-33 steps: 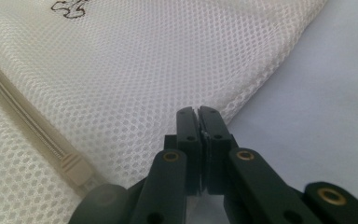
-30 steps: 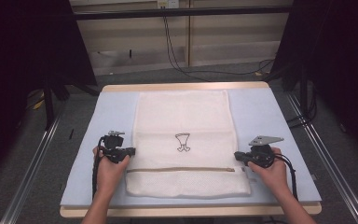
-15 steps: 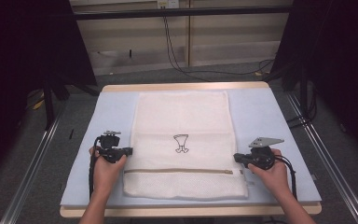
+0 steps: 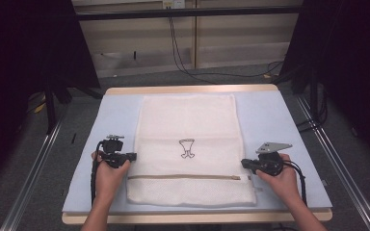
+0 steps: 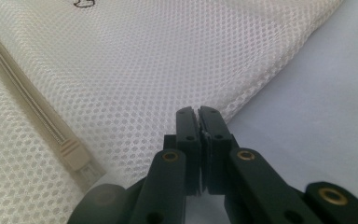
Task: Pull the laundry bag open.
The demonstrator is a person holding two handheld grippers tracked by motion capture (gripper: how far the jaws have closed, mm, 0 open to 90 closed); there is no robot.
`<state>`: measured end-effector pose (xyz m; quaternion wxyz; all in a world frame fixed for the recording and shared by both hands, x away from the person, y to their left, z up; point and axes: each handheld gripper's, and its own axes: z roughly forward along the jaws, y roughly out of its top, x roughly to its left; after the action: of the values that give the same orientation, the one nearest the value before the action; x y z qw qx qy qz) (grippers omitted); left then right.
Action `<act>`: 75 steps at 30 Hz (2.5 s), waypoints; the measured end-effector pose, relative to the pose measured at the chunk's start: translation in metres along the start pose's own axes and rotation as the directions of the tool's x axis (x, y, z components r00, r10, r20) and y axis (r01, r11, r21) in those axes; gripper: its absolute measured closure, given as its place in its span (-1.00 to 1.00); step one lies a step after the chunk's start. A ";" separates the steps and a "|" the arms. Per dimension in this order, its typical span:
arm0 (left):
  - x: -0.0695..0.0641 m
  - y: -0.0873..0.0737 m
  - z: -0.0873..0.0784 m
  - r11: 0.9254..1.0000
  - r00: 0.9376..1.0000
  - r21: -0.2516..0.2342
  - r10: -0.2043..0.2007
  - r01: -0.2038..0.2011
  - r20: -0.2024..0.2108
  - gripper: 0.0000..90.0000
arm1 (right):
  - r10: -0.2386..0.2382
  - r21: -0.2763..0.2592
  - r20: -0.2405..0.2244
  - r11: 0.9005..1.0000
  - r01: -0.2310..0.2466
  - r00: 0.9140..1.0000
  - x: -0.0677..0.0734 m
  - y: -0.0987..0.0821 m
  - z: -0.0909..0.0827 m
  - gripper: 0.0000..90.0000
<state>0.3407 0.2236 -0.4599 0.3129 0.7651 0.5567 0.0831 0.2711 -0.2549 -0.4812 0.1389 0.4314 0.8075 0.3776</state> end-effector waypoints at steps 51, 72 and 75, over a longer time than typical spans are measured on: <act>-0.112 0.018 0.008 0.979 0.937 -0.069 0.203 -0.192 0.283 -0.32 | -0.088 -0.104 -0.035 0.991 0.084 0.995 0.022 -0.019 -0.033 1.00; -0.169 0.023 0.027 0.986 0.869 0.008 0.144 -0.167 0.473 -0.19 | -0.115 -0.057 -0.066 0.992 0.111 0.991 0.030 -0.022 -0.025 1.00; -0.175 0.023 0.032 0.986 0.854 0.029 0.125 -0.161 0.505 -0.12 | -0.109 -0.054 -0.067 0.993 0.105 0.992 0.028 -0.023 -0.024 1.00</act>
<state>0.3100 0.0485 -0.4330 0.4125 0.8101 0.4004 -0.1152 0.2274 -0.2520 -0.4786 0.1416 0.3705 0.8240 0.4045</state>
